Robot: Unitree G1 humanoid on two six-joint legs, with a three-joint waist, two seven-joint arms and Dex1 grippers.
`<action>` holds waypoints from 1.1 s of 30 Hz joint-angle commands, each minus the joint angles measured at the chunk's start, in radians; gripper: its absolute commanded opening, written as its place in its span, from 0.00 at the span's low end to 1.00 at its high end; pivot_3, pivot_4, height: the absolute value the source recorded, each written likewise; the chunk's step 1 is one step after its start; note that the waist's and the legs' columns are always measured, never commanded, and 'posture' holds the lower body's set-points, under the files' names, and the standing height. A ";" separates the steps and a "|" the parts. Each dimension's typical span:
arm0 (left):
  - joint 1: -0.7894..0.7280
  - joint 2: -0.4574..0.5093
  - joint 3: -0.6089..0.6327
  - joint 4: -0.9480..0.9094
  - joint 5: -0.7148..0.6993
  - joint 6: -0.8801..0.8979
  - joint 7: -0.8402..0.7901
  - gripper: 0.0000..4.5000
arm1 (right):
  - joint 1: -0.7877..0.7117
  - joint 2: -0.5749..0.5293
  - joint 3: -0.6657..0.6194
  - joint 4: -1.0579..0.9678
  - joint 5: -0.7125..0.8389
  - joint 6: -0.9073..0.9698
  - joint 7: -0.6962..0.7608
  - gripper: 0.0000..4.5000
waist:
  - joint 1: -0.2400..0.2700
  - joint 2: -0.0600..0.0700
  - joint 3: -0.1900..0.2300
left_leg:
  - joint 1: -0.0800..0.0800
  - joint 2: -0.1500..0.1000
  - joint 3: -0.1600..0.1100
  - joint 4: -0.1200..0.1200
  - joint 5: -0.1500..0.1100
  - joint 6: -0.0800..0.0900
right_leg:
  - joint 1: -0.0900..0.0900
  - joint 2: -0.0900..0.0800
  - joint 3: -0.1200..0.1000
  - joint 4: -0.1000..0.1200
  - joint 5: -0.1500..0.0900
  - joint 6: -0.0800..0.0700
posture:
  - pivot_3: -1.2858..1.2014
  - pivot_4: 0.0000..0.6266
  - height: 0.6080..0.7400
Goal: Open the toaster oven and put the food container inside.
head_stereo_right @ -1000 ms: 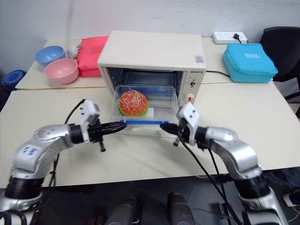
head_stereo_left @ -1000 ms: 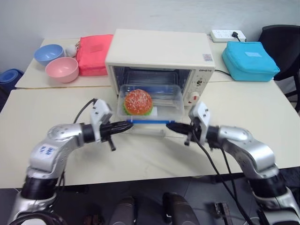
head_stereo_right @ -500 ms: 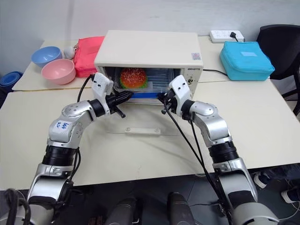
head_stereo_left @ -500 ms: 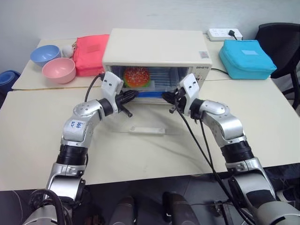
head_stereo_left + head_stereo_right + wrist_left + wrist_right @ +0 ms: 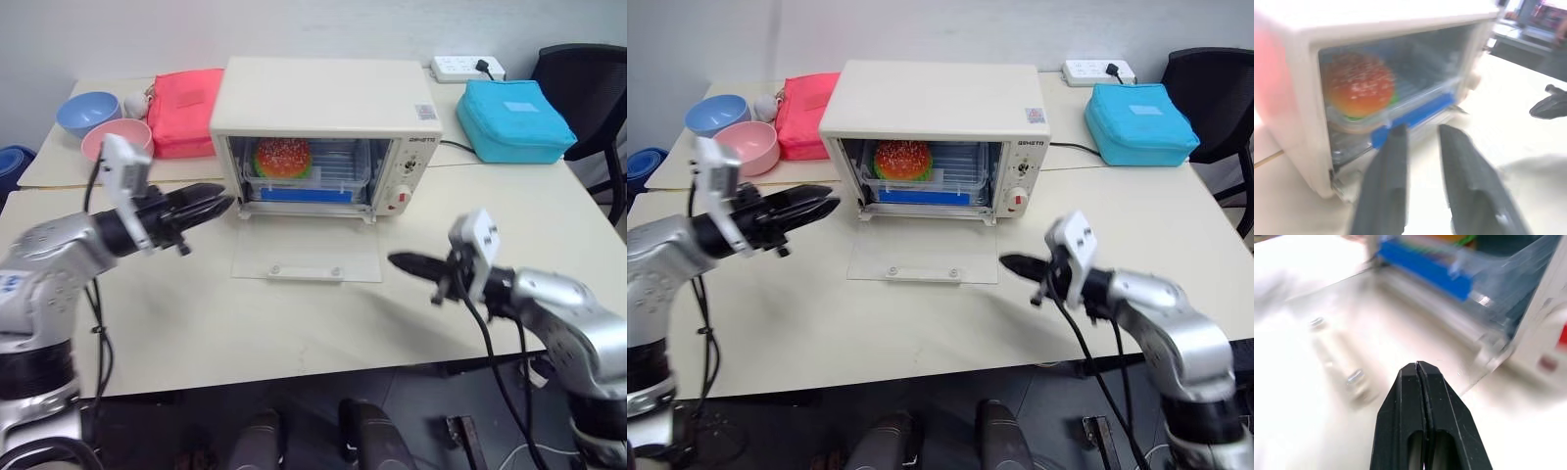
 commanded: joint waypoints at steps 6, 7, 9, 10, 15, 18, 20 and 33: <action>0.075 0.135 0.136 -0.029 -0.092 0.009 -0.089 0.86 | 0.113 0.088 0.088 -0.017 -0.097 -0.047 -0.143 0.00 | 0.001 0.000 0.000 | 0.015 0.000 0.000 -0.003 0.000 0.001 | 0.013 -0.001 0.001 -0.002 -0.001 -0.003 | 0.52 0.24 1.00; 0.083 0.144 0.145 -0.027 -0.092 -0.001 -0.100 0.92 | 0.109 0.113 0.111 0.016 -0.130 -0.076 -0.165 0.00 | 0.001 0.000 0.000 | 0.016 0.001 0.000 -0.004 0.000 0.001 | 0.013 -0.001 0.000 -0.003 -0.002 -0.003 | 0.52 0.24 1.00; 0.089 0.154 0.160 -0.024 -0.100 -0.005 -0.109 1.00 | 0.096 0.159 0.138 0.080 -0.175 -0.111 -0.205 0.00 | 0.000 -0.001 -0.001 | 0.016 0.001 0.000 -0.006 0.000 0.000 | 0.013 -0.001 0.000 -0.003 -0.002 -0.003 | 0.52 0.24 1.00; 0.089 0.157 0.166 -0.023 -0.108 -0.005 -0.112 1.00 | 0.088 0.180 0.145 0.109 -0.193 -0.129 -0.218 0.00 | 0.000 -0.001 -0.001 | 0.016 0.001 -0.001 -0.008 0.000 -0.001 | 0.012 -0.001 0.000 -0.003 -0.002 -0.003 | 0.52 0.24 1.00; 0.103 0.174 0.165 -0.034 -0.090 -0.033 -0.118 1.00 | 0.022 0.263 0.169 0.264 -0.250 -0.222 -0.239 0.00 | -0.002 -0.001 -0.001 | 0.013 0.000 0.001 -0.010 0.002 -0.004 | 0.007 -0.001 0.001 -0.003 -0.002 -0.004 | 0.52 0.24 1.00; 0.100 0.176 0.172 -0.023 -0.093 -0.041 -0.107 1.00 | -0.029 0.260 0.120 0.239 -0.187 -0.206 -0.203 0.00 | -0.002 -0.001 -0.001 | 0.013 0.000 0.002 -0.010 0.001 -0.002 | 0.007 -0.001 0.001 -0.002 -0.002 -0.004 | 0.52 0.24 1.00; 0.100 0.175 0.174 -0.020 -0.094 -0.046 -0.098 1.00 | -0.044 0.240 0.088 0.195 -0.143 -0.180 -0.180 0.00 | -0.001 -0.001 -0.001 | 0.013 0.000 0.001 -0.010 0.001 -0.002 | 0.007 -0.001 0.001 -0.001 -0.002 -0.004 | 0.52 0.24 1.00; 0.096 0.169 0.148 0.018 -0.072 -0.108 -0.088 1.00 | -0.223 0.018 -0.180 0.156 0.169 0.034 -0.127 0.00 | 0.004 -0.001 -0.001 | 0.011 0.000 0.001 -0.012 0.001 -0.003 | 0.003 -0.001 0.000 0.000 -0.003 -0.006 | 0.52 0.24 1.00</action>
